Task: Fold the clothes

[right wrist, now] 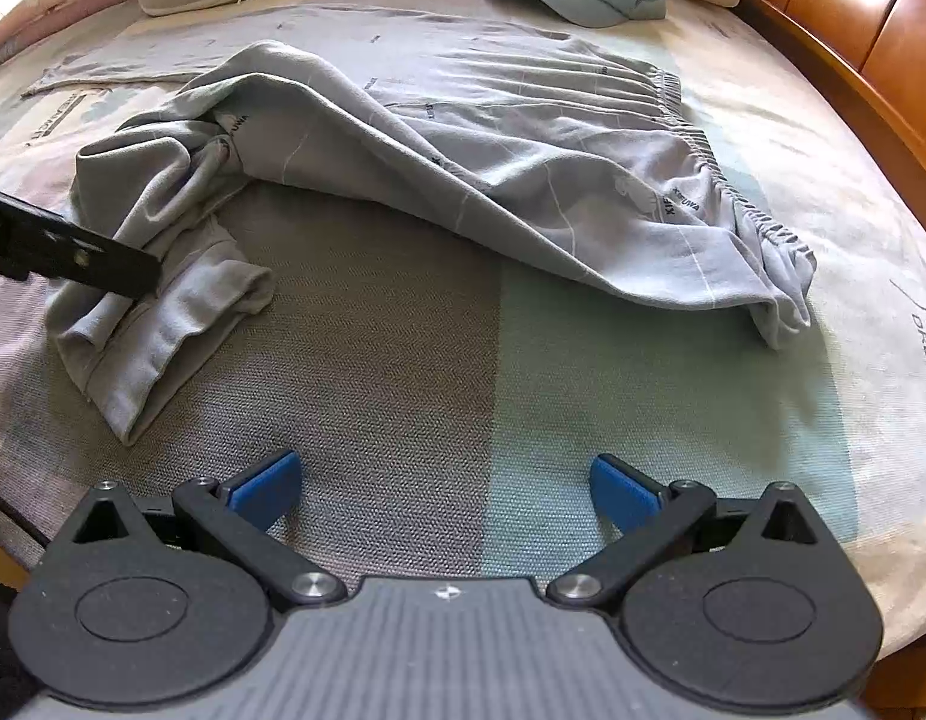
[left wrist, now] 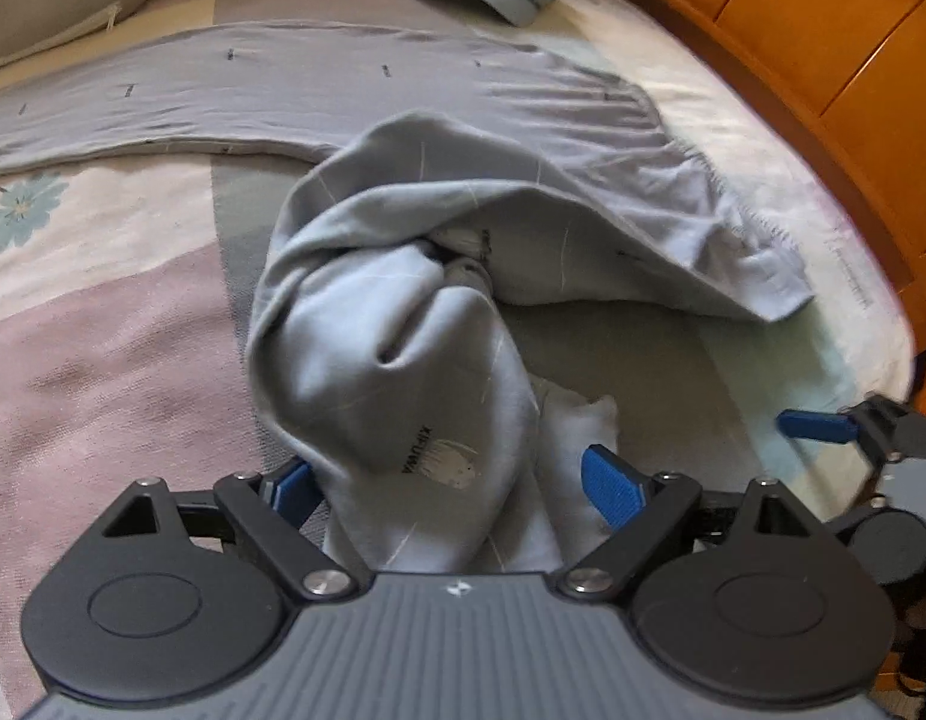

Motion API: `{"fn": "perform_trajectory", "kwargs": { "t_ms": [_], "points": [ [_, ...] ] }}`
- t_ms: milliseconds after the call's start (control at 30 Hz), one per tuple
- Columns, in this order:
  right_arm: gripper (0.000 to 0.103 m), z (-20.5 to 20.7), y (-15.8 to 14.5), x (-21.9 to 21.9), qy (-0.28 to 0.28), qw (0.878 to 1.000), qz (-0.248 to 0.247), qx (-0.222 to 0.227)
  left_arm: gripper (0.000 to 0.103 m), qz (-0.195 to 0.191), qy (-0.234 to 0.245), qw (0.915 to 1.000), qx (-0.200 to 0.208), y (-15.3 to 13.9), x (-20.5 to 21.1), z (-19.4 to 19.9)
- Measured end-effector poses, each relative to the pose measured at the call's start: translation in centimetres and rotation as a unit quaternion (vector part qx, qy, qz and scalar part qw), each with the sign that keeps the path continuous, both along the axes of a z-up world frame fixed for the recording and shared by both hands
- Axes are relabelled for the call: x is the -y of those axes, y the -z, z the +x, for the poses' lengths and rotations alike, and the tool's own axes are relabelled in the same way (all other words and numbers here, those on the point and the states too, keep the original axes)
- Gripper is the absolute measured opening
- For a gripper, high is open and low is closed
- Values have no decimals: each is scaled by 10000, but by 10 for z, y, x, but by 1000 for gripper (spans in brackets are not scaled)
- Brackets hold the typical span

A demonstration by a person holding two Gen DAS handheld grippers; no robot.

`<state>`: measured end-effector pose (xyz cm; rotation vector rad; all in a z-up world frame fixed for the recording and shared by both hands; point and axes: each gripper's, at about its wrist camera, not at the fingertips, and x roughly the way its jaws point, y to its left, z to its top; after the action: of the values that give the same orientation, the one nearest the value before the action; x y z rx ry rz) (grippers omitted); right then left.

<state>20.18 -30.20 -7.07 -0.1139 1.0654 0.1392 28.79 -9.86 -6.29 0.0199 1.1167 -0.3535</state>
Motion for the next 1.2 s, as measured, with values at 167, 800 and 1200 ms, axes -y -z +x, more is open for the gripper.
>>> {"fn": "perform_trajectory", "kwargs": {
  "t_ms": [167,800,1200],
  "points": [
    [103,0,-1,1,-68,10000,-5,-10,91,653,-448,9967,200,-1,-18,1],
    [103,4,0,2,-321,9995,-7,-62,89,267,-905,9946,421,-63,-93,19],
    [103,2,2,3,-251,9996,39,98,90,-918,1479,9845,-202,-30,47,34]
  ]
}}
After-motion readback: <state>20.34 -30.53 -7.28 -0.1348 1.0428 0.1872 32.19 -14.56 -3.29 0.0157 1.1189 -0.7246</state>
